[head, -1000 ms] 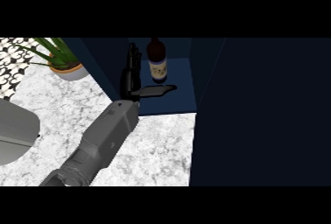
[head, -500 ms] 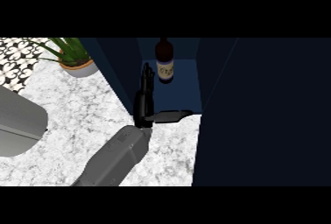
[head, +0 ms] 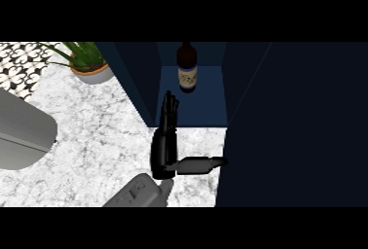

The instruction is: Pick up the wine, place it into the cabinet and close the cabinet

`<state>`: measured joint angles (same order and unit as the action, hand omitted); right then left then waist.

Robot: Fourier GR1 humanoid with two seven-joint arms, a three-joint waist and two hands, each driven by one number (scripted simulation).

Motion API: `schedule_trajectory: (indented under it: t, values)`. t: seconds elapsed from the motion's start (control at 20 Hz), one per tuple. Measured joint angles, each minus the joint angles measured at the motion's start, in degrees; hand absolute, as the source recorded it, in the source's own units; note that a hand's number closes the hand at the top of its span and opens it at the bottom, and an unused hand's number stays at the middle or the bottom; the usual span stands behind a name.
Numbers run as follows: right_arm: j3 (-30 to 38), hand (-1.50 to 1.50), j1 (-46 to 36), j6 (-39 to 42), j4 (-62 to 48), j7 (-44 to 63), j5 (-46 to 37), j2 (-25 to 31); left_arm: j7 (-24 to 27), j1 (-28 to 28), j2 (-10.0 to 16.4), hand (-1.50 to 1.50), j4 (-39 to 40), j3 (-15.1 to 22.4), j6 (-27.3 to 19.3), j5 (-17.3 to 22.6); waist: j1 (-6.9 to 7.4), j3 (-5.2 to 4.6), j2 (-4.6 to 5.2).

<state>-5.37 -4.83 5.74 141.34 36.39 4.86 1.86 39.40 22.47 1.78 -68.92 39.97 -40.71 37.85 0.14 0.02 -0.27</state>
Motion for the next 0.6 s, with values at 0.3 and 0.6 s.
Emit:
schedule_trajectory:
  t: [0.3,0.6]
  values:
    - [-0.43,-1.5,1.12,0.23,0.1,-0.95,-0.18,-0.04,-5.48,-8.32,3.77,-1.5,-15.44,4.18,-6.96,-5.02,0.12,0.01,0.0]
    - [-0.36,-1.5,3.2,1.67,0.25,-2.05,0.06,0.38,-5.98,-17.52,7.51,-1.5,-26.41,6.64,-7.63,-8.6,0.02,0.0,0.08]
